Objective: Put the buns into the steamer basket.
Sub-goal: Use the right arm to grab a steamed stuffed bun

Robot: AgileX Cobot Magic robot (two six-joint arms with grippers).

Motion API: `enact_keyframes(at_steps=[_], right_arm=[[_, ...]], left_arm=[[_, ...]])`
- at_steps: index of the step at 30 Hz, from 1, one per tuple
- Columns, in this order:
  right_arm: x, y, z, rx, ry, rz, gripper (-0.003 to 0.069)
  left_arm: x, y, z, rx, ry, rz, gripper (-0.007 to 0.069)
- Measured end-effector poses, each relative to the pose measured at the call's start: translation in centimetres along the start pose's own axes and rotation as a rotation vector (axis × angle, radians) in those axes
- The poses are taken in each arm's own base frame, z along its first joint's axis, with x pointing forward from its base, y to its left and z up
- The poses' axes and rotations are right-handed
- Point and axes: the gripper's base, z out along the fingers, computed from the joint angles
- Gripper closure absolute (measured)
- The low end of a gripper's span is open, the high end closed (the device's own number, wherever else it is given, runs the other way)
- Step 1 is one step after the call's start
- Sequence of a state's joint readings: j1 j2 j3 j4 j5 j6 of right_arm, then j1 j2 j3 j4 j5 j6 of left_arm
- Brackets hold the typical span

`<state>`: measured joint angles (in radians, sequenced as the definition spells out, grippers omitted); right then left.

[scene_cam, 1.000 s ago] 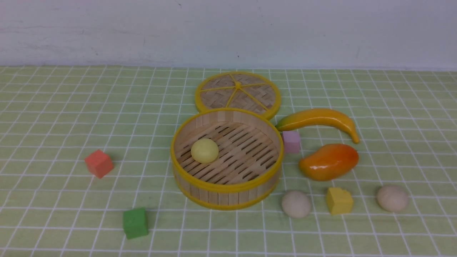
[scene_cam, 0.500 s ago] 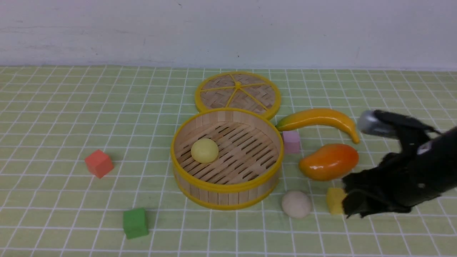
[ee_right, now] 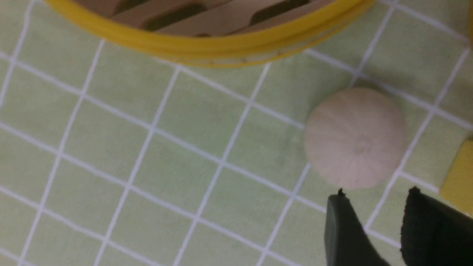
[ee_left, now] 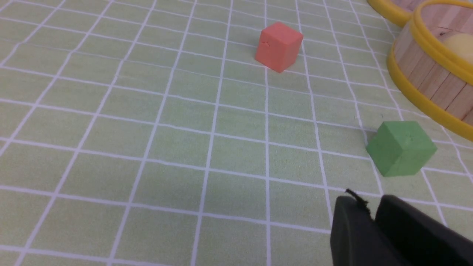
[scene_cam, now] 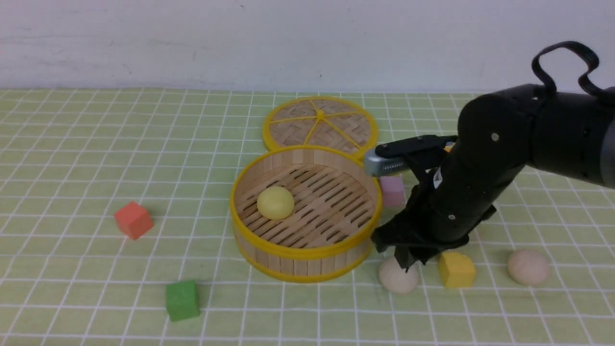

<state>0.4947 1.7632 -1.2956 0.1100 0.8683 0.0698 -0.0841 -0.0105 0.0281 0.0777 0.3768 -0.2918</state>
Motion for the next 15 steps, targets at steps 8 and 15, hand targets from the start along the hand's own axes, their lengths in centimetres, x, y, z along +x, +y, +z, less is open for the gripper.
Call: enact_keyframes(at_steps=[8, 15], right_arm=[[-0.5, -0.2, 2.5, 0.019, -0.007, 0.011, 0.042], [-0.6, -0.5, 5.0, 0.032, 0.025, 0.011, 0.042]], left_arm=[[0.0, 0.0, 0.0, 0.0, 0.0, 0.002, 0.0529], [0.0, 0.0, 0.0, 0.0, 0.0, 0.003, 0.0518]])
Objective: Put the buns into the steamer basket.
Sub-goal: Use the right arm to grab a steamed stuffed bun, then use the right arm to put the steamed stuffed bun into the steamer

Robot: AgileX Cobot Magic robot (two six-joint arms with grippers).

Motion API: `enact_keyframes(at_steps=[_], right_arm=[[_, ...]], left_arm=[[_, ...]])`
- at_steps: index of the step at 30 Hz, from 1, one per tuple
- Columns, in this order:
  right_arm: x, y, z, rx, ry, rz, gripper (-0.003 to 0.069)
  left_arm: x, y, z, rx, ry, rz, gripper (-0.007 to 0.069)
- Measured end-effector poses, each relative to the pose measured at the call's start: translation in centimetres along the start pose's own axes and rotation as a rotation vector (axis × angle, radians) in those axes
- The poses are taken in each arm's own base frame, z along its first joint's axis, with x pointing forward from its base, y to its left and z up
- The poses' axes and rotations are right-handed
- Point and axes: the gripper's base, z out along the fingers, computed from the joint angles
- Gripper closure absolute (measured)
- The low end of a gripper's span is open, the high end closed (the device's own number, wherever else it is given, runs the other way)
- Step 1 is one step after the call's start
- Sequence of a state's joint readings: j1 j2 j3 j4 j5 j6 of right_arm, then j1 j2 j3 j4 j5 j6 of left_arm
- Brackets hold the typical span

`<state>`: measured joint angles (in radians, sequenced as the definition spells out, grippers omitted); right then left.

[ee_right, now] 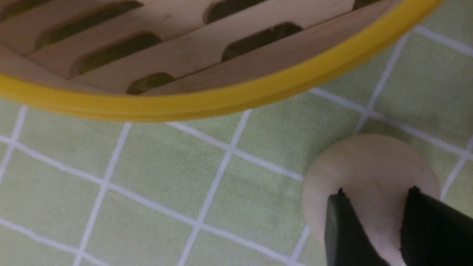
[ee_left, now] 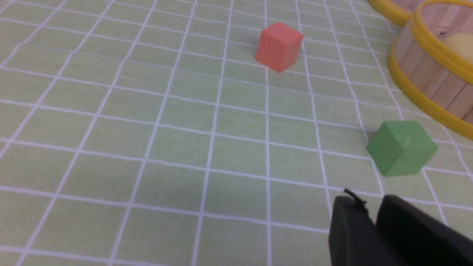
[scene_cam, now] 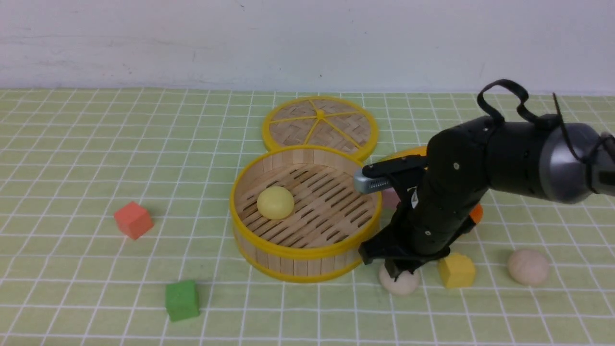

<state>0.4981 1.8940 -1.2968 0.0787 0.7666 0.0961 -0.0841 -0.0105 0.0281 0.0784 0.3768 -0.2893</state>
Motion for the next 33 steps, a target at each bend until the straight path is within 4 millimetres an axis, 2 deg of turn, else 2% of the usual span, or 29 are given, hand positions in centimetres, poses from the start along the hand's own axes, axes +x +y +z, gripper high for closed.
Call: enact_keyframes(at_steps=[8, 11, 12, 15, 21, 25, 29, 30, 33], right_arm=[[0.0, 0.0, 0.4, 0.002, 0.014, 0.002, 0.0439], [0.1, 0.0, 0.4, 0.003, 0.024, 0.002, 0.0501], [0.2, 0.0, 0.4, 0.003, 0.03, 0.002, 0.0554], [0.2, -0.1, 0.3, 0.007, 0.039, -0.001, 0.0647], [0.3, -0.4, -0.1, 0.013, 0.05, 0.005, 0.0654], [0.4, -0.4, -2.7, 0.01, 0.014, 0.002, 0.0654], [0.1, -0.5, -7.5, 0.001, -0.055, -0.015, 0.0654], [0.1, -0.5, -7.7, 0.001, -0.06, -0.016, 0.0654], [-1.5, -0.1, -11.3, -0.015, -0.153, -0.039, 0.0654]], left_arm=[[0.0, 0.0, 0.0, 0.0, 0.0, 0.0, 0.0512], [0.0, 0.0, 0.0, 0.0, 0.0, 0.0, 0.0511], [0.0, 0.0, 0.0, 0.0, 0.0, 0.0, 0.051], [0.0, 0.0, 0.0, 0.0, 0.0, 0.0, 0.0508], [0.0, 0.0, 0.0, 0.0, 0.0, 0.0, 0.0501], [0.0, 0.0, 0.0, 0.0, 0.0, 0.0, 0.0498], [0.0, 0.0, 0.0, 0.0, 0.0, 0.0, 0.0495], [0.0, 0.0, 0.0, 0.0, 0.0, 0.0, 0.0495], [0.0, 0.0, 0.0, 0.0, 0.0, 0.0, 0.0491]])
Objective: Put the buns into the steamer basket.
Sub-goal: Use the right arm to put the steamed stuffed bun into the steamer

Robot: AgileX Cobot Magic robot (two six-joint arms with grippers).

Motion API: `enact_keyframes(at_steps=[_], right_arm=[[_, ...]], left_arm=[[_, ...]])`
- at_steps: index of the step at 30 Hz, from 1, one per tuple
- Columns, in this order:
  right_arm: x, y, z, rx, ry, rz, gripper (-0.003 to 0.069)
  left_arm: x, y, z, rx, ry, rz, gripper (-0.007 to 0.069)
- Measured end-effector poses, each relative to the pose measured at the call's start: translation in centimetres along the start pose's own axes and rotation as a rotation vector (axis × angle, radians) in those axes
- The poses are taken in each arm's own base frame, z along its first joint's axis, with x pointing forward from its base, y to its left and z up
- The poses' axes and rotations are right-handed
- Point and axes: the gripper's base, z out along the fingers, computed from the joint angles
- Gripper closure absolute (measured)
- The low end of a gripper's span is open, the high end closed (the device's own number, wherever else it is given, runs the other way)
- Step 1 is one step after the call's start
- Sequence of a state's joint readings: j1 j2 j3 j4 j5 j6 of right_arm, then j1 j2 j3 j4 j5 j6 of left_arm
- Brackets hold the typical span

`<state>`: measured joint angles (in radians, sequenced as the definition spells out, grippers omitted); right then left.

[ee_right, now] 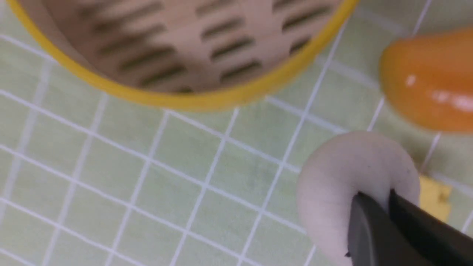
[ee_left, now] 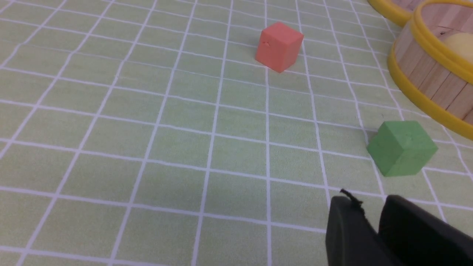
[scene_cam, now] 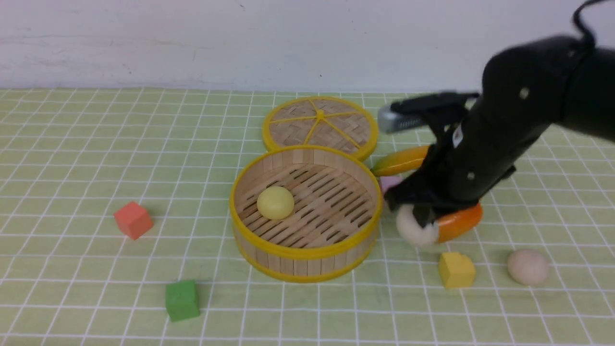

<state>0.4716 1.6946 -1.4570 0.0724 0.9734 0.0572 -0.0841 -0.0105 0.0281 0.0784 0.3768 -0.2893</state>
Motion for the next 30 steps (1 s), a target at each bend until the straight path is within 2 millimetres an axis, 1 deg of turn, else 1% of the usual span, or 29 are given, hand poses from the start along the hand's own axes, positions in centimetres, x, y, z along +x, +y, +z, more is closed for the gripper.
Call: enact_keyframes(at_steps=[4, 6, 7, 8, 10, 12, 13, 14, 15, 16, 18, 19, 20, 22, 24, 28, 30], right_arm=[[-2.4, 0.8, -1.9, -0.063, -0.1, -0.011, 0.0654], [-3.4, 1.4, -2.2, -0.12, -0.138, -0.008, 0.0654], [-3.6, 1.4, -2.1, -0.127, -0.141, -0.004, 0.0654], [-4.0, 1.8, -1.9, -0.162, -0.154, 0.001, 0.0654], [-4.9, 2.3, -0.5, -0.226, -0.175, 0.0, 0.0654], [-5.6, 2.5, 2.3, -0.267, -0.184, -0.005, 0.0654], [-5.7, 2.5, 2.6, -0.267, -0.189, -0.005, 0.0654], [-5.8, 2.5, 4.4, -0.275, -0.178, -0.002, 0.0654], [-5.8, 2.5, 5.6, -0.282, -0.166, 0.007, 0.0654], [-5.8, 2.5, 5.9, -0.285, -0.164, 0.012, 0.0654], [-5.5, 2.4, 9.0, -0.295, -0.107, 0.038, 0.0654], [-5.5, 2.4, 9.0, -0.295, -0.107, 0.038, 0.0654], [-5.1, 2.4, 10.8, -0.299, -0.066, 0.052, 0.0654], [-4.8, 2.3, 11.9, -0.3, -0.036, 0.06, 0.0654], [-4.6, 2.2, 12.6, -0.299, -0.016, 0.07, 0.0646], [-4.6, 2.2, 12.7, -0.3, -0.017, 0.095, 0.0601], [-4.6, 2.2, 12.7, -0.3, -0.018, 0.105, 0.0557]], left_arm=[[0.0, 0.0, 0.0, 0.0, 0.0, 0.0, 0.0488], [0.0, 0.0, 0.0, 0.0, 0.0, 0.0, 0.0487], [0.0, 0.0, 0.0, 0.0, 0.0, 0.0, 0.0487], [0.0, 0.0, 0.0, 0.0, 0.0, 0.0, 0.0487], [0.0, 0.0, 0.0, 0.0, 0.0, 0.0, 0.0487], [0.0, 0.0, 0.0, 0.0, 0.0, 0.0, 0.0482], [0.0, 0.0, 0.0, 0.0, 0.0, 0.0, 0.0482], [0.0, 0.0, 0.0, 0.0, 0.0, 0.0, 0.048], [0.0, 0.0, 0.0, 0.0, 0.0, 0.0, 0.048], [0.0, 0.0, 0.0, 0.0, 0.0, 0.0, 0.048], [0.0, 0.0, 0.0, 0.0, 0.0, 0.0, 0.048], [0.0, 0.0, 0.0, 0.0, 0.0, 0.0, 0.048], [0.0, 0.0, 0.0, 0.0, 0.0, 0.0, 0.048], [0.0, 0.0, 0.0, 0.0, 0.0, 0.0, 0.048], [0.0, 0.0, 0.0, 0.0, 0.0, 0.0, 0.0478], [0.0, 0.0, 0.0, 0.0, 0.0, 0.0, 0.0477], [0.0, 0.0, 0.0, 0.0, 0.0, 0.0, 0.0477]])
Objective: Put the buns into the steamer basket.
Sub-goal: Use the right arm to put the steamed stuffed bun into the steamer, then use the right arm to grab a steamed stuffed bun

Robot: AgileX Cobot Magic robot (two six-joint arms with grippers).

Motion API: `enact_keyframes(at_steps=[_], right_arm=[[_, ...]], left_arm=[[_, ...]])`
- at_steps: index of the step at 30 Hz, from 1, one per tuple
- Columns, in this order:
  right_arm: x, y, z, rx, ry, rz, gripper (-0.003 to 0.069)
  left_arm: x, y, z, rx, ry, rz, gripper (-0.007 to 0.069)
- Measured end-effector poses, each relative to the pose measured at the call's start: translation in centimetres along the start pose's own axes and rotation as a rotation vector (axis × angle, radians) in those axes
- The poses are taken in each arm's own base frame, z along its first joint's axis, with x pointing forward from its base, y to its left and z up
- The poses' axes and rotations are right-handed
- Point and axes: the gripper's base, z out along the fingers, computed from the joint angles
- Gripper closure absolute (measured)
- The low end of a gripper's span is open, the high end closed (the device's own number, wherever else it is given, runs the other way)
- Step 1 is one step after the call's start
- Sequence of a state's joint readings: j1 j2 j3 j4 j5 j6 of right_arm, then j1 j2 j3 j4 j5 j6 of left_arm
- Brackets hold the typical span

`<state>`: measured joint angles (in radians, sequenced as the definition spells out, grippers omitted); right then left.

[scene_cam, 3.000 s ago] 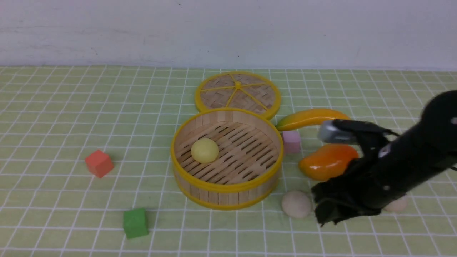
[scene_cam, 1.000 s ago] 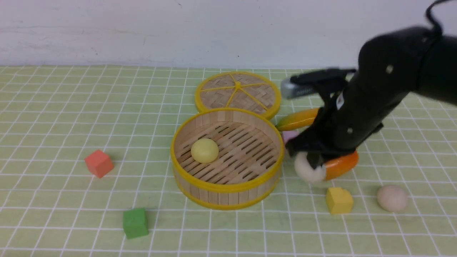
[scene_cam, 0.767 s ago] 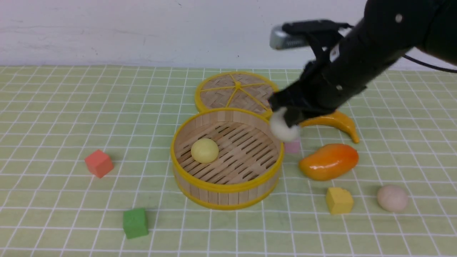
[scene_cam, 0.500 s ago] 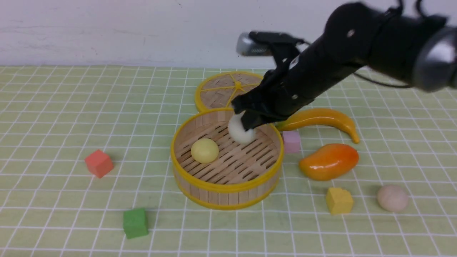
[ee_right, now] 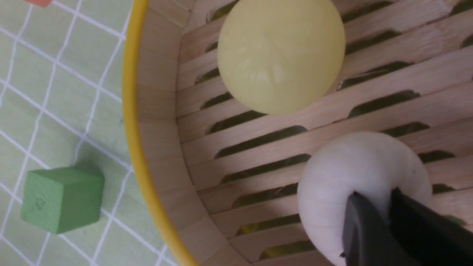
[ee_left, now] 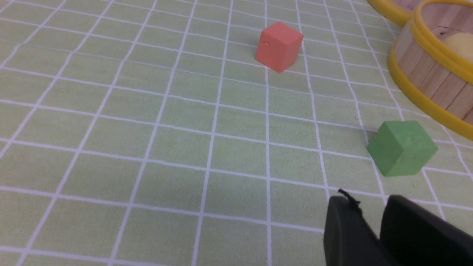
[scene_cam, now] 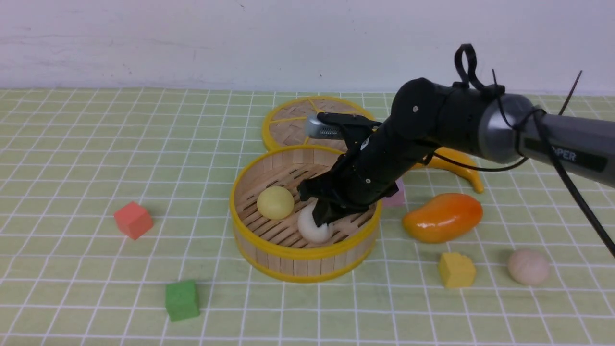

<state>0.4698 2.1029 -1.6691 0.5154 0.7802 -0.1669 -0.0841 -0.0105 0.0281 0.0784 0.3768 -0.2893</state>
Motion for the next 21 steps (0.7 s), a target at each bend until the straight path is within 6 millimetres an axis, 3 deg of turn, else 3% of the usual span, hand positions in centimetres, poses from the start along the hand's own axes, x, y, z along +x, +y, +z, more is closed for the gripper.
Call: enact_keyframes(at_steps=[4, 8, 10, 11, 16, 18, 21], right_arm=[[0.0, 0.4, -1.0, -0.006, 0.007, -0.003, 0.0424], [-0.3, 1.2, -4.3, 0.002, -0.01, -0.047, 0.0297], [-0.3, 1.2, -5.5, 0.014, -0.008, -0.061, 0.0275], [-0.3, 0.8, -8.2, 0.057, -0.015, -0.094, 0.0248], [0.1, -2.6, -14.9, 0.234, -0.004, -0.083, 0.0235], [0.4, -3.8, -16.1, 0.282, 0.011, -0.046, 0.0235], [1.7, -7.4, -17.6, 0.397, 0.081, 0.128, 0.0235]], left_arm=[[0.0, 0.0, 0.0, 0.0, 0.0, 0.0, 0.0477], [0.0, 0.0, 0.0, 0.0, 0.0, 0.0, 0.0477], [0.0, 0.0, 0.0, 0.0, 0.0, 0.0, 0.0477], [0.0, 0.0, 0.0, 0.0, 0.0, 0.0, 0.0477], [0.0, 0.0, 0.0, 0.0, 0.0, 0.0, 0.0477], [0.0, 0.0, 0.0, 0.0, 0.0, 0.0, 0.0475], [0.0, 0.0, 0.0, 0.0, 0.0, 0.0, 0.047]])
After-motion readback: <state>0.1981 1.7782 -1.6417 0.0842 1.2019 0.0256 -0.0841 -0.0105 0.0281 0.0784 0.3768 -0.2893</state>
